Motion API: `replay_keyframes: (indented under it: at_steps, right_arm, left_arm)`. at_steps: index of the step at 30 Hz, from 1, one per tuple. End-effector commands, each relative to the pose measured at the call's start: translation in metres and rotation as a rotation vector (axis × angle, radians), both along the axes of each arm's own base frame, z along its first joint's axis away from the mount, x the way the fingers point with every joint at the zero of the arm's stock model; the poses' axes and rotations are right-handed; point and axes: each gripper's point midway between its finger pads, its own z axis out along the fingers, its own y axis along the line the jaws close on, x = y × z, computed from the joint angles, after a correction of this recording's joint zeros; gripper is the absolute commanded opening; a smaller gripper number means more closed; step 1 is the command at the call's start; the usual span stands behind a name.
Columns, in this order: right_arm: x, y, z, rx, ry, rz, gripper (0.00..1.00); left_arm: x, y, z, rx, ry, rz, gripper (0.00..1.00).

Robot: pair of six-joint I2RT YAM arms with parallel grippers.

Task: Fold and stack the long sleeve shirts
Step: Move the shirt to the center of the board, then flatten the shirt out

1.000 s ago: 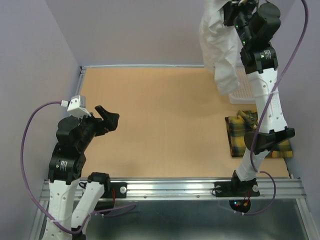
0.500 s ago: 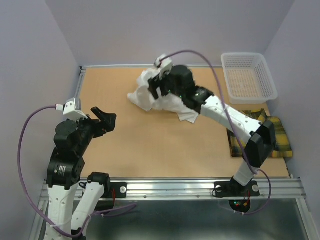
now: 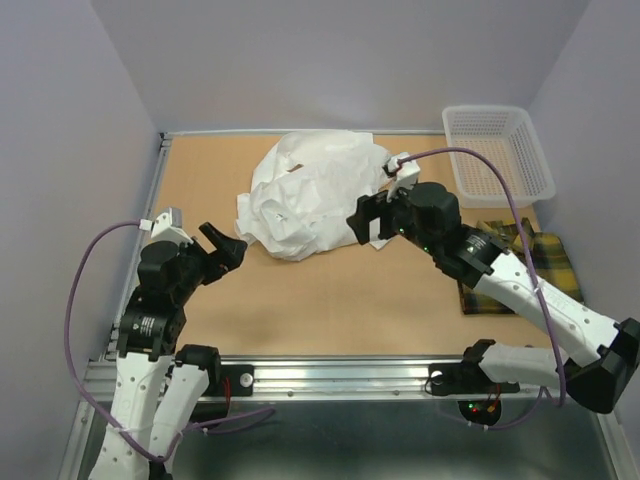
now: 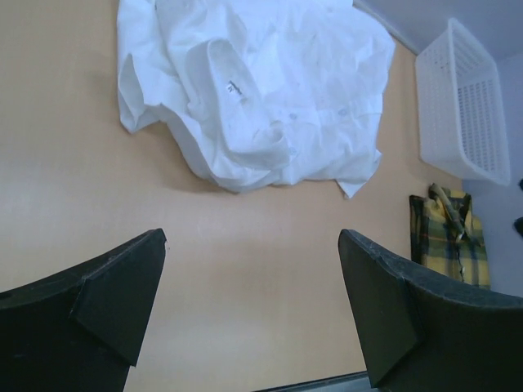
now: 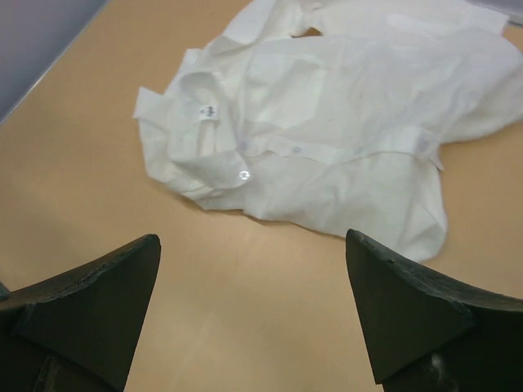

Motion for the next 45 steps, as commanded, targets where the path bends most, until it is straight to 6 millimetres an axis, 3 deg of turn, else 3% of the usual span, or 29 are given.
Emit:
replay_keyframes:
  at_steps: [1,2,5,8,13,14,16,18,22,27,33,34,36,37,38,45]
  right_arm:
    - [0.011,-0.049,-0.067,-0.069,0.182,-0.188,0.98]
    - [0.014,-0.056,-0.072,-0.061,0.202,-0.211,0.98]
    - [0.026,-0.077,-0.097,-0.035,0.290,-0.294,0.96]
    - [0.037,-0.086,-0.122,-0.050,0.363,-0.343,0.95]
    - [0.063,-0.092,-0.152,-0.057,0.435,-0.414,0.95]
    - [0.067,-0.093,-0.165,-0.072,0.462,-0.425,0.95]
    - [0.078,-0.095,-0.172,-0.061,0.477,-0.446,0.94]
    - [0.089,-0.094,-0.178,-0.059,0.488,-0.458,0.93]
    - [0.098,-0.095,-0.178,-0.053,0.483,-0.481,0.93]
    - [0.095,-0.087,-0.167,-0.031,0.475,-0.427,0.92]
    - [0.097,-0.079,-0.156,-0.038,0.449,-0.351,0.92]
    - [0.098,-0.082,-0.156,-0.050,0.439,-0.369,0.92]
    - [0.099,-0.087,-0.159,-0.070,0.431,-0.387,0.92]
    - [0.100,-0.091,-0.160,-0.085,0.422,-0.399,0.92]
    - [0.100,-0.092,-0.160,-0.090,0.419,-0.403,0.92]
    - [0.090,-0.090,-0.177,-0.090,0.468,-0.387,0.92]
  left_arm:
    - [0.014,-0.011,-0.022,-0.064,0.024,-0.018,0.99]
    - [0.016,-0.012,-0.038,-0.079,0.058,-0.007,0.99]
    - [0.025,-0.014,-0.058,-0.110,0.089,0.013,0.99]
    - [0.038,-0.020,-0.067,-0.137,0.092,0.006,0.96]
    - [0.068,-0.028,-0.075,-0.115,0.128,-0.037,0.94]
    - [0.074,-0.030,-0.069,-0.114,0.121,-0.047,0.94]
    - [0.084,-0.037,-0.078,-0.101,0.158,-0.089,0.94]
    - [0.094,-0.042,-0.072,-0.095,0.145,-0.119,0.94]
    - [0.110,-0.044,-0.083,-0.066,0.179,-0.136,0.93]
    - [0.133,-0.042,-0.076,-0.029,0.171,-0.119,0.86]
    - [0.165,-0.040,-0.080,-0.013,0.202,-0.055,0.85]
    - [0.169,-0.040,-0.089,-0.004,0.228,-0.042,0.85]
    - [0.179,-0.047,-0.088,0.008,0.227,-0.050,0.85]
    - [0.182,-0.050,-0.099,0.017,0.261,-0.057,0.86]
    - [0.189,-0.053,-0.096,0.020,0.254,-0.063,0.85]
    - [0.205,-0.063,-0.137,0.088,0.349,-0.070,0.82]
